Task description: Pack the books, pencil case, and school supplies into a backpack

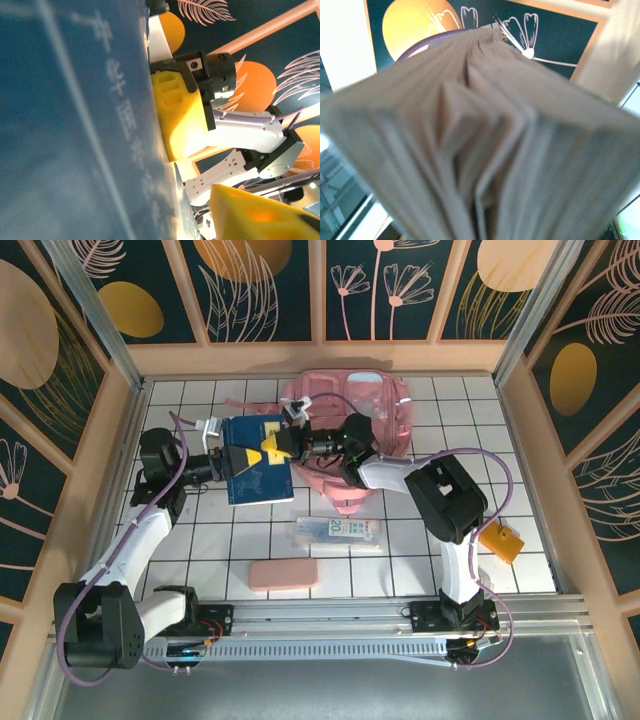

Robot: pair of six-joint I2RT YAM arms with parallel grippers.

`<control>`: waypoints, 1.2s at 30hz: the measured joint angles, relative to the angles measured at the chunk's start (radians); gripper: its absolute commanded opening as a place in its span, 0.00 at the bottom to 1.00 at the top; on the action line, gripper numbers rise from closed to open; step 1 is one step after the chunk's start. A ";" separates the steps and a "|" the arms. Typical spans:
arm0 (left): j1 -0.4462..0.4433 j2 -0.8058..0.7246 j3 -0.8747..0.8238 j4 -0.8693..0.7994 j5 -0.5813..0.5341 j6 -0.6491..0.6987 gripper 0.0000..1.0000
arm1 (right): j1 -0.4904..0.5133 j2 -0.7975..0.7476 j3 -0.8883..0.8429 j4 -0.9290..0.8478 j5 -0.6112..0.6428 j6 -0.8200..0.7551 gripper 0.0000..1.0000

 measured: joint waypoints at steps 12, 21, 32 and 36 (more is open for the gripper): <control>-0.214 -0.001 0.091 -0.072 -0.274 0.522 0.86 | -0.378 -0.479 -0.367 -0.423 0.014 -0.296 0.00; -0.501 0.377 0.378 -0.377 -0.623 1.380 0.75 | -0.684 -0.606 -0.390 -1.114 -0.055 -0.811 0.00; -0.599 0.729 0.602 -0.460 -0.916 1.788 0.39 | -0.962 -0.719 -0.473 -1.432 -0.030 -1.009 0.00; -0.642 0.805 0.679 -0.488 -0.934 1.806 0.43 | -1.073 -0.740 -0.489 -1.455 0.050 -0.967 0.00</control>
